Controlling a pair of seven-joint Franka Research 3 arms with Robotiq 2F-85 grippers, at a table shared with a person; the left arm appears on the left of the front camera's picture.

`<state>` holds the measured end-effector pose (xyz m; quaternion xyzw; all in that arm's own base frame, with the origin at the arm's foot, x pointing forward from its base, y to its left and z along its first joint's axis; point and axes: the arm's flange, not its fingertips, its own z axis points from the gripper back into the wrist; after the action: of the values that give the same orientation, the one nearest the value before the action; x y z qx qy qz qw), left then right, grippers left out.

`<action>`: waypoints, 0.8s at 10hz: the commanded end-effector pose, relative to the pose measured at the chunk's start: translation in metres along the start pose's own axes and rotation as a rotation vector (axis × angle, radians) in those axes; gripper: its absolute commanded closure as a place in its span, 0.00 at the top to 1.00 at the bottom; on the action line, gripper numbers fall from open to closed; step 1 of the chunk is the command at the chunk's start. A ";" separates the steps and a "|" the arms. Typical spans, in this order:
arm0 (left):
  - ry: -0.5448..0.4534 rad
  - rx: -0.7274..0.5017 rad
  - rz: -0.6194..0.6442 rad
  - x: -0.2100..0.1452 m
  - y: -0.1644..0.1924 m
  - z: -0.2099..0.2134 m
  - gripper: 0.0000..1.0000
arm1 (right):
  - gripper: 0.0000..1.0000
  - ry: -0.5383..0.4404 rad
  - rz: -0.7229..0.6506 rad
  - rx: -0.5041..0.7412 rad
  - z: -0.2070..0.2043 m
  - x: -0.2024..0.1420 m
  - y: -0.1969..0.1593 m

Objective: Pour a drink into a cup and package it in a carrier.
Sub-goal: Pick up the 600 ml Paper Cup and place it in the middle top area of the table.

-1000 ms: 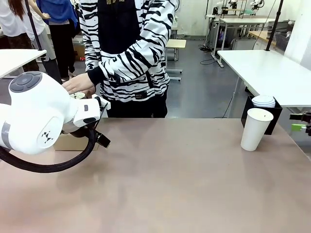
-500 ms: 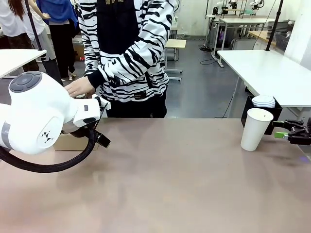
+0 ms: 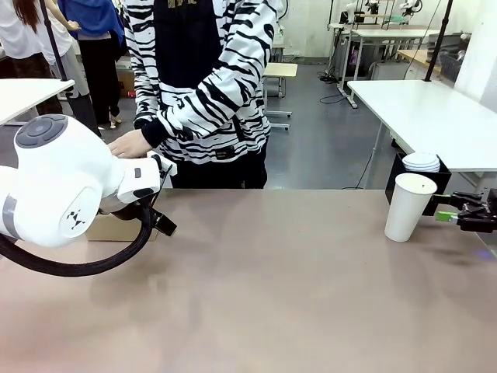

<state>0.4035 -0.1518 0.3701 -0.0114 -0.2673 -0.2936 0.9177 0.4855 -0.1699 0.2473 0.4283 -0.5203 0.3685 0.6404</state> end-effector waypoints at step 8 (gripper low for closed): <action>-0.001 -0.001 0.000 0.000 0.000 0.000 1.00 | 1.00 -0.077 0.085 0.017 -0.062 -0.027 -0.015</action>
<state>0.4036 -0.1518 0.3701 -0.0113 -0.2673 -0.2936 0.9177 0.5075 -0.1267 0.2165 0.4370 -0.5425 0.3767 0.6106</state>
